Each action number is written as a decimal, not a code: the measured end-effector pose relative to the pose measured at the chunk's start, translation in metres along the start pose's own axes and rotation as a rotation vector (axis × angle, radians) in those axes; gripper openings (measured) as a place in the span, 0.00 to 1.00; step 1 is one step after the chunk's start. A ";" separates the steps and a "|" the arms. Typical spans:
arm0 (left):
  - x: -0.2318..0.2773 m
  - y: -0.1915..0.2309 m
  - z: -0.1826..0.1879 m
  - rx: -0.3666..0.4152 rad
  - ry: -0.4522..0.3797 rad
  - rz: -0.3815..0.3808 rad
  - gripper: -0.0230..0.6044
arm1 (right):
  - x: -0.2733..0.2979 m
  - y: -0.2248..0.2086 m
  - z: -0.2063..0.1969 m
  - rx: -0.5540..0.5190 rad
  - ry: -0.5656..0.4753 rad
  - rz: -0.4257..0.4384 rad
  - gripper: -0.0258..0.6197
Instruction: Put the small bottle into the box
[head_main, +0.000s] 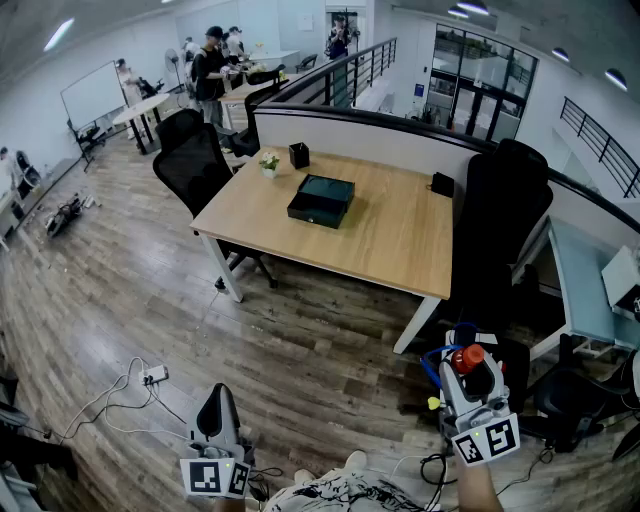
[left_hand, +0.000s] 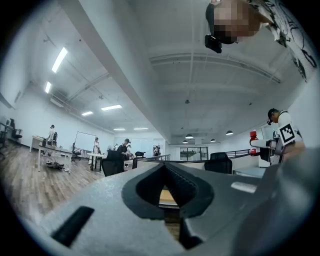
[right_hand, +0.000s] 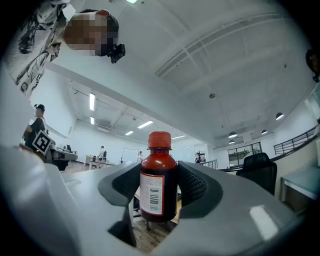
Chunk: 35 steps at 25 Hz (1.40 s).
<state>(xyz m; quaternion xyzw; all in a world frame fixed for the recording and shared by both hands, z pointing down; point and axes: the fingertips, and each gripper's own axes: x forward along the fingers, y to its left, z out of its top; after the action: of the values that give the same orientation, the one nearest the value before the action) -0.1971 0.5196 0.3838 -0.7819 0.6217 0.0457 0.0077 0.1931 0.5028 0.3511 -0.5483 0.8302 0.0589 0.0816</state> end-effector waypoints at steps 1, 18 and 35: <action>0.000 -0.001 0.000 0.003 0.000 -0.002 0.03 | 0.000 0.000 -0.001 -0.001 0.001 0.002 0.39; 0.010 -0.031 -0.008 0.000 0.018 0.013 0.03 | 0.000 -0.029 -0.005 0.069 -0.029 0.003 0.39; 0.069 -0.061 -0.027 0.016 0.028 0.030 0.03 | 0.046 -0.068 -0.035 0.086 -0.002 0.069 0.39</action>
<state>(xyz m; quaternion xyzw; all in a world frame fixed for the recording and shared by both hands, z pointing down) -0.1209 0.4642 0.4022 -0.7728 0.6339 0.0301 0.0045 0.2354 0.4286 0.3758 -0.5151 0.8504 0.0263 0.1037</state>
